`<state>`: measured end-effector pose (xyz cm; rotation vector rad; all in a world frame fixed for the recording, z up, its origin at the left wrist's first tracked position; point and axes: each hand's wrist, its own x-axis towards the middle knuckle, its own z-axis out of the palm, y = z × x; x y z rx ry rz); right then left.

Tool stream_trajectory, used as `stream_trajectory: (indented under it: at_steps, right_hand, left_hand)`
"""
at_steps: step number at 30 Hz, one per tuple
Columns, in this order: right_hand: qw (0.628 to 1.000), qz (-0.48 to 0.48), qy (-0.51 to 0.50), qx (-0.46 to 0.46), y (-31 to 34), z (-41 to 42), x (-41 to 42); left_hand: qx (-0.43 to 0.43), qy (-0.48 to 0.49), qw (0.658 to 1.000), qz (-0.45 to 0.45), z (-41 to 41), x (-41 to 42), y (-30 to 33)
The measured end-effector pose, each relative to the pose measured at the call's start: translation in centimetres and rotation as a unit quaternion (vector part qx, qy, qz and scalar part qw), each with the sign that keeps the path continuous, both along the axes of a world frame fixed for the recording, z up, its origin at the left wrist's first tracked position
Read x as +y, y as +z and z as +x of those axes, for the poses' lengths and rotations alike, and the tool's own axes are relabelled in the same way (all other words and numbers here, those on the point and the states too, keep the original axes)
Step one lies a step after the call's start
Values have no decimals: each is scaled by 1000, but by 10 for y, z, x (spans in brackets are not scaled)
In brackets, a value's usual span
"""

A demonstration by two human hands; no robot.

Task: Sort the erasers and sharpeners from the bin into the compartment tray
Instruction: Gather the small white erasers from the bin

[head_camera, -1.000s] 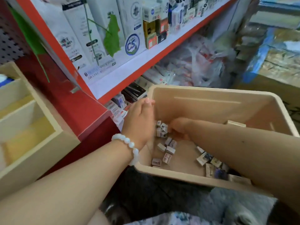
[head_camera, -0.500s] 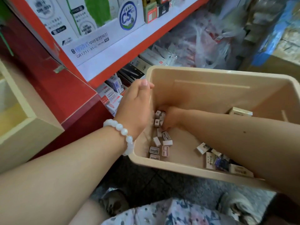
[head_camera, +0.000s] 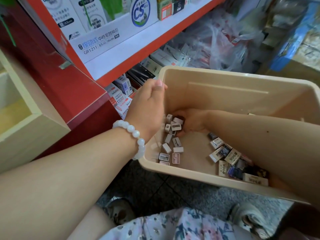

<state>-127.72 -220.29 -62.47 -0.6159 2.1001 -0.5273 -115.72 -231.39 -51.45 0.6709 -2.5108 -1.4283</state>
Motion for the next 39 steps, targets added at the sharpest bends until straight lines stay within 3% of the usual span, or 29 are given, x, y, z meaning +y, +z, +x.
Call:
stream_trajectory:
  at_steps: [4,10,24,29,32,33,36,39]
  right_hand:
    - [989,-18,74,126,-8,7,-4]
    - [984,-62,58,156,-12,11,-1]
    - [990,-86,3,108,-21,6,2]
    - [993,-107,-58,-5,-14,8,2]
    - [994,-88,-68,-7,-14,7,1]
    - [987,-108,-101,-61,-16,7,1]
    - [918,-192,-231,-260,-16,10,-1]
    - [871,-226,-268,-344,-16,12,-2]
  left_hand:
    - [-2,1,1000,2,0,0,-1]
    - [2,1,1000,6,1,1,-2]
    - [-7,-6,1000,-8,0,0,-1]
    - [-9,-9,1000,-10,-1,0,0]
    - [-8,-5,1000,-6,-1,0,0]
    - [-7,-4,1000,-4,-1,0,-1]
    - [-4,-7,1000,-4,-1,0,-2]
    - [3,-7,1000,-5,-2,-1,-4]
